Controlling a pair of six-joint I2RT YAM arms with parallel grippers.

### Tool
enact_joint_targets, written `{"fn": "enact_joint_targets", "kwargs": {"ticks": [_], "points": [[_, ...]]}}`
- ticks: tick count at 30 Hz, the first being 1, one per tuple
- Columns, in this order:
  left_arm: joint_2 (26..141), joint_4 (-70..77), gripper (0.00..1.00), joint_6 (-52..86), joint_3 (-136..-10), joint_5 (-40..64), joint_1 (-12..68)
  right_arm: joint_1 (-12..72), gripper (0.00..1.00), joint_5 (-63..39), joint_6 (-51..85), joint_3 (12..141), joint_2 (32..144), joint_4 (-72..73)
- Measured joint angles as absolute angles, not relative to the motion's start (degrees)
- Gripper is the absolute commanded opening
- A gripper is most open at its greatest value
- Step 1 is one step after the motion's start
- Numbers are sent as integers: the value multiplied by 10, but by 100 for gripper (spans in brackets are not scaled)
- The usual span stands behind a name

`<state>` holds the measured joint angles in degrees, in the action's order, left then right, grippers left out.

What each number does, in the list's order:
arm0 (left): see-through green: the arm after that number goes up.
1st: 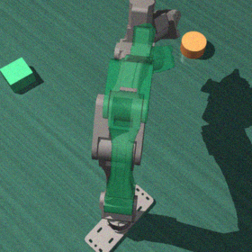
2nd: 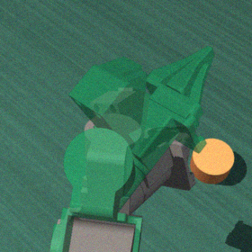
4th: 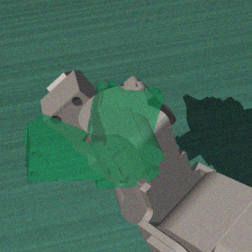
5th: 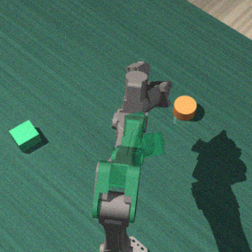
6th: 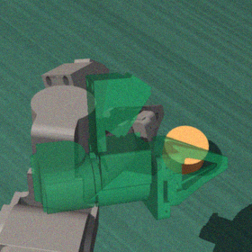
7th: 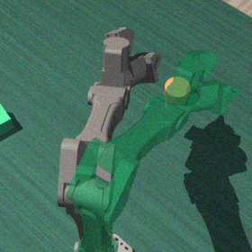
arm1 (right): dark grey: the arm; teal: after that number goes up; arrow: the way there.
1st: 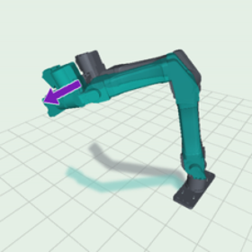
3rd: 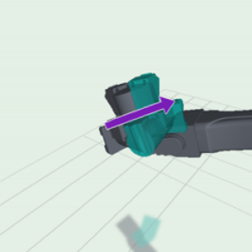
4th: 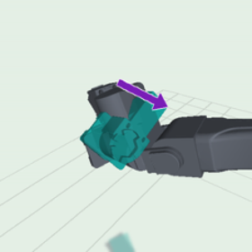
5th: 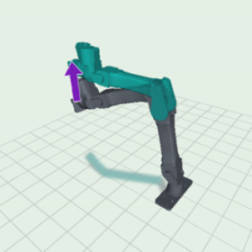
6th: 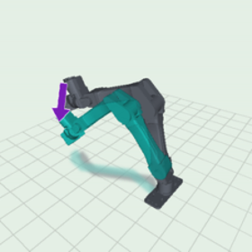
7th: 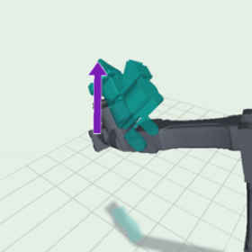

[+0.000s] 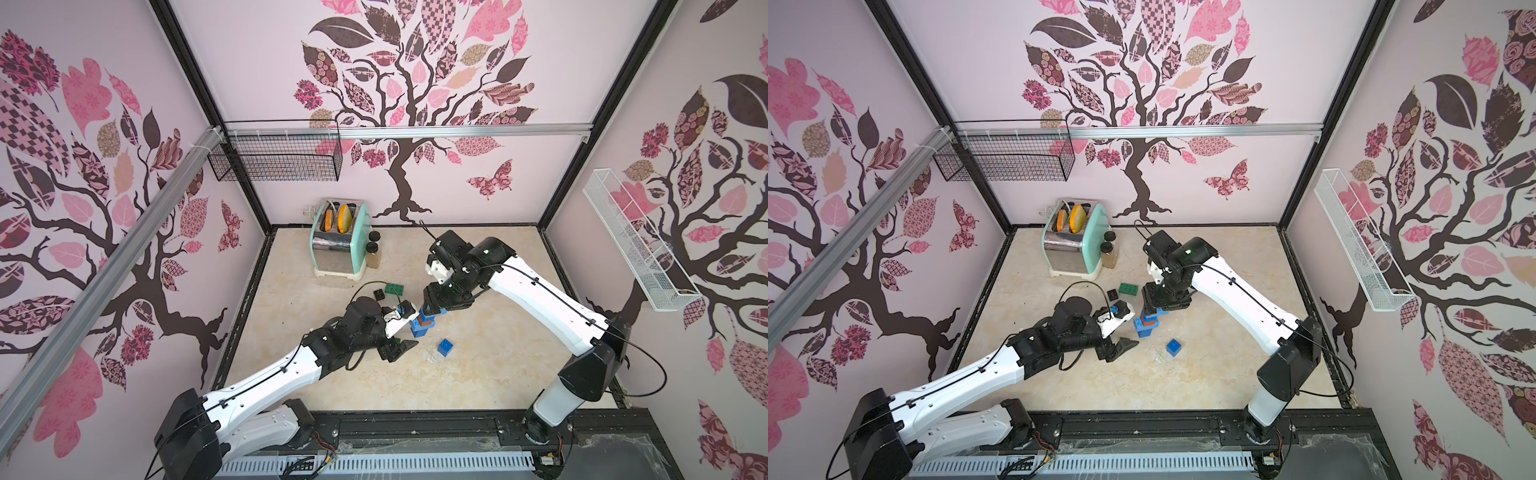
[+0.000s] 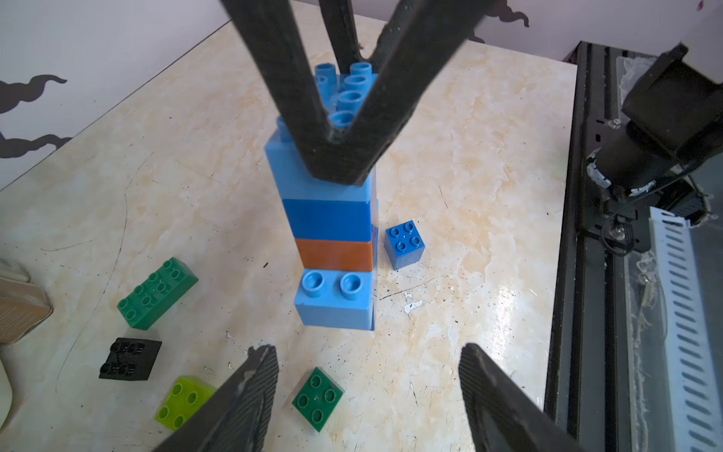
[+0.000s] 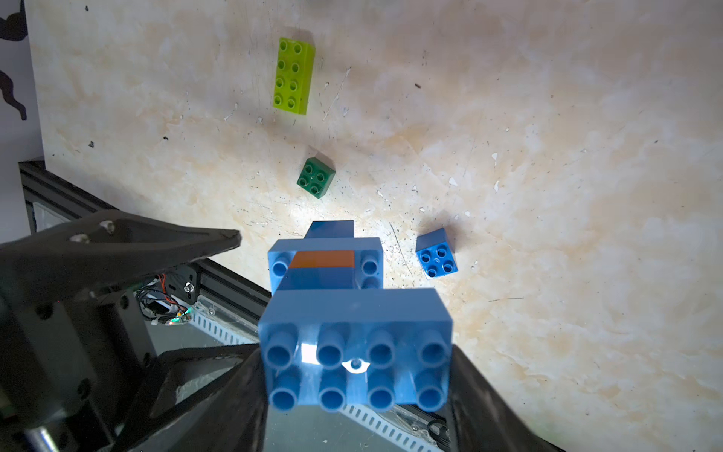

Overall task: Assemble the letter f with lego
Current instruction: Place the lego brick at the center of the board.

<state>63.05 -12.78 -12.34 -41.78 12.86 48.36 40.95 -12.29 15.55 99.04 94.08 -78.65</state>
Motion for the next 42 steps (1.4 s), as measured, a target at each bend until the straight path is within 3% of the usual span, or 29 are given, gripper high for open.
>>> {"fn": "enact_joint_targets", "kwargs": {"ticks": [42], "points": [[678,-103,47,-118,-443,131,485,396,63,-164,141,974,922,-788]]}}
